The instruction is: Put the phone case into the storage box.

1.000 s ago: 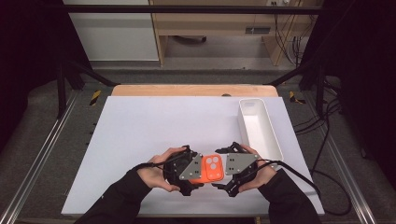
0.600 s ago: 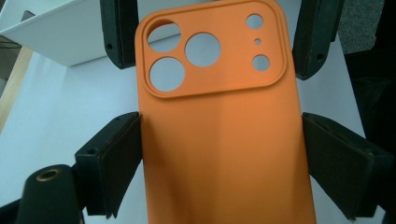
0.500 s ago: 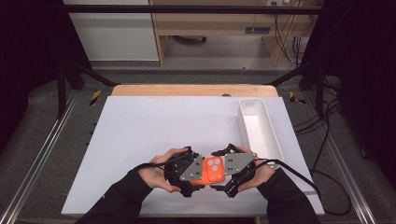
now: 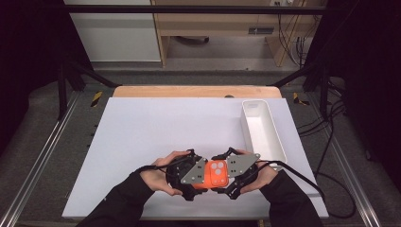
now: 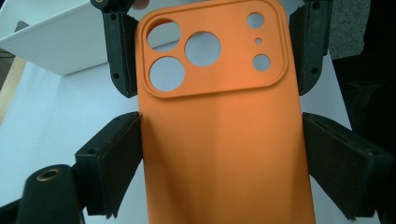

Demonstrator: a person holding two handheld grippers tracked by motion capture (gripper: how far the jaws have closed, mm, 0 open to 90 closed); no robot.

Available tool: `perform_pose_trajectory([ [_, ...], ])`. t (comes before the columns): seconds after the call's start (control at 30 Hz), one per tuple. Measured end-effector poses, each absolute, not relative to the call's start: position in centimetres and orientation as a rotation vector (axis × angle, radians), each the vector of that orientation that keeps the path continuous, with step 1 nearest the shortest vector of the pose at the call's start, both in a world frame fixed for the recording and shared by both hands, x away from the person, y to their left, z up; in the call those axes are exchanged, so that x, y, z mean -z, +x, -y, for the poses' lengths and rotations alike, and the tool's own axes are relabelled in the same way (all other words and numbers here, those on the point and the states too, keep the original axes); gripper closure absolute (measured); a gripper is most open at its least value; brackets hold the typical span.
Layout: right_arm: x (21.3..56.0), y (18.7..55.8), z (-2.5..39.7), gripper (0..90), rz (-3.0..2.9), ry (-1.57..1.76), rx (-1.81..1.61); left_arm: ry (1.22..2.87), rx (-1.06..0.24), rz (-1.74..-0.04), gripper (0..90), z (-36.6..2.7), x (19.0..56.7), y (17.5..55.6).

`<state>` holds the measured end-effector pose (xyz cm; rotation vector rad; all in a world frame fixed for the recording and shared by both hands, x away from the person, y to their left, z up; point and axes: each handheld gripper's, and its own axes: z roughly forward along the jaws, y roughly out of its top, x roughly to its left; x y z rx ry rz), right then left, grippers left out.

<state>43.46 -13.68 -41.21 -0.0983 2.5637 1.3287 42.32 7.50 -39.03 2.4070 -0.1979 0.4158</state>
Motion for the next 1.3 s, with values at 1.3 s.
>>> perform_pose_trajectory([
  [1.3, 41.01, 43.50, 13.73, 16.5, -2.625, -0.103, -1.390, 2.411, -0.344, 0.206, 14.3, -7.82, 39.31, 42.42],
])
